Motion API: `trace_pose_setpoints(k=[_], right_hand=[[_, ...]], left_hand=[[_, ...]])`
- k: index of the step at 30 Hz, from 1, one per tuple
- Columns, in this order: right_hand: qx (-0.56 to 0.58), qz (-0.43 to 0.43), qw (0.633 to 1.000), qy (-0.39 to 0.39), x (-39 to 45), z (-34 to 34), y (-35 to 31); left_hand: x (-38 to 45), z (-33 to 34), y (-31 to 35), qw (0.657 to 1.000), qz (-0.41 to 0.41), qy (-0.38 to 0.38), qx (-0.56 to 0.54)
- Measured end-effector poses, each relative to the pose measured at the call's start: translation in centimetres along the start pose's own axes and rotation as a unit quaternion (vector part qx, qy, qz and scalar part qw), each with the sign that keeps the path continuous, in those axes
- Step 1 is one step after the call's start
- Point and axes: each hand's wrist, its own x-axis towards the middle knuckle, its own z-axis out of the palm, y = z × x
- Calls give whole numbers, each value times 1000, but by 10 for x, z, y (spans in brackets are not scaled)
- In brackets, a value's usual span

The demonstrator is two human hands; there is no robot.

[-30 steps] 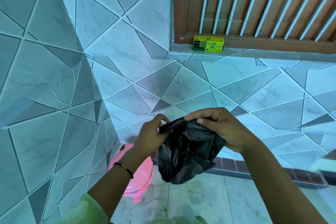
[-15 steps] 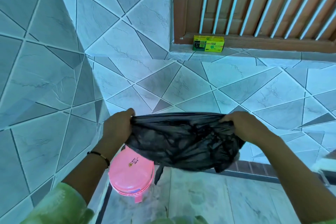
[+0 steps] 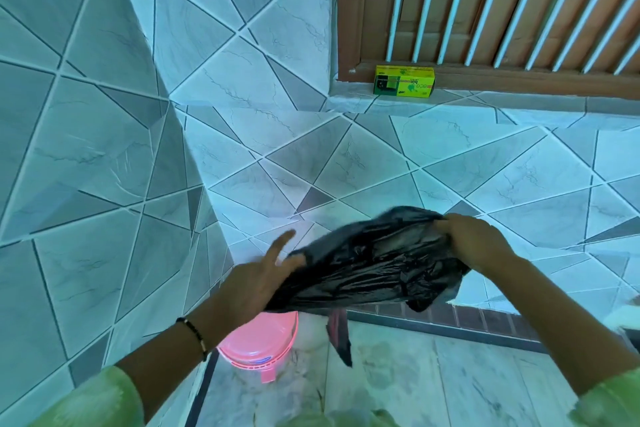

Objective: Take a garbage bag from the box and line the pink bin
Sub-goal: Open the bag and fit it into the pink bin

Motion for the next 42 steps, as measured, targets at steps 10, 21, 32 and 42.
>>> trace_pose_setpoints(k=[10, 21, 32, 42], right_hand=[[-248, -119, 951, -141, -13, 27, -3], [-29, 99, 987, -124, 13, 79, 11], [161, 92, 981, -55, 35, 73, -30], [57, 54, 997, 1, 55, 60, -55]], left_hand=[[-21, 1, -70, 990, 78, -106, 44], [-20, 27, -53, 981, 87, -171, 28], [5, 51, -52, 920, -333, 62, -196], [-4, 53, -73, 944, -267, -177, -74]])
